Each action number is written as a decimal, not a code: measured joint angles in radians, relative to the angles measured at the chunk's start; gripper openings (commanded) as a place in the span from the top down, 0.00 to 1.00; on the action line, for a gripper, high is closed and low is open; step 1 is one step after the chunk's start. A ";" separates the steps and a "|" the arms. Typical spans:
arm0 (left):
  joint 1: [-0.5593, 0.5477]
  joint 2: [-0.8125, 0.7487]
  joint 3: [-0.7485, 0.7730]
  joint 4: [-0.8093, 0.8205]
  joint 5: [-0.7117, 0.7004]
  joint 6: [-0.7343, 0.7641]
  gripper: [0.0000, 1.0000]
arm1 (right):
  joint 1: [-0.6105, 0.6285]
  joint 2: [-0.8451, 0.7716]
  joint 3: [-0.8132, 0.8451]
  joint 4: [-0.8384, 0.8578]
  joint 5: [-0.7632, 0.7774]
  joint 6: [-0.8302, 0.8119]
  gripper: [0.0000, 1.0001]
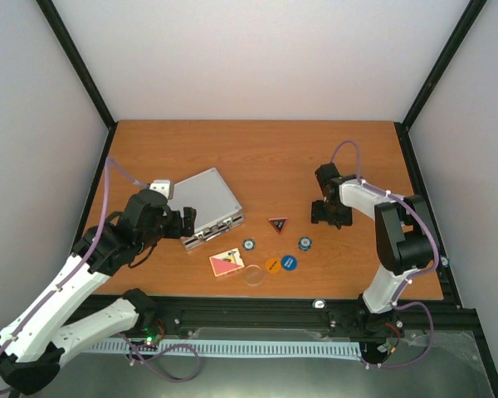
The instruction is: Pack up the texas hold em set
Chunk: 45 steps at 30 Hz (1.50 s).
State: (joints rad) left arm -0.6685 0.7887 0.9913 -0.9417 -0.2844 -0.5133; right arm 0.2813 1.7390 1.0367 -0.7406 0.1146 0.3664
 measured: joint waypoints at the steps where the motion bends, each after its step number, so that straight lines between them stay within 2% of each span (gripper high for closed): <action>1: 0.000 0.000 0.000 0.000 0.000 0.000 0.00 | -0.004 0.005 0.006 0.003 0.000 -0.003 0.23; 9: 0.000 0.002 0.000 0.000 -0.001 -0.007 0.00 | -0.043 0.024 0.008 0.039 -0.041 -0.019 0.32; 20: 0.000 0.020 0.000 0.000 -0.003 -0.008 0.00 | -0.081 0.008 -0.025 0.092 -0.065 -0.029 0.37; 28: 0.000 0.031 0.000 0.000 -0.003 -0.009 0.00 | -0.087 -0.029 -0.077 0.145 -0.060 -0.029 0.47; 32: 0.000 0.033 0.000 0.000 -0.003 -0.009 0.00 | -0.089 -0.029 -0.079 0.147 -0.052 -0.028 0.57; 40: 0.000 0.033 0.000 0.000 -0.003 -0.011 0.00 | -0.092 -0.030 -0.079 0.148 -0.055 -0.025 0.68; 45: 0.000 0.033 0.000 0.000 -0.003 -0.011 0.00 | -0.095 -0.036 -0.079 0.143 -0.059 -0.025 0.70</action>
State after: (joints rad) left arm -0.6689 0.8215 0.9909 -0.9413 -0.2878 -0.5243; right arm 0.1867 1.7027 0.9573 -0.5980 0.0559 0.3412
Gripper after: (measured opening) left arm 0.998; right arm 0.408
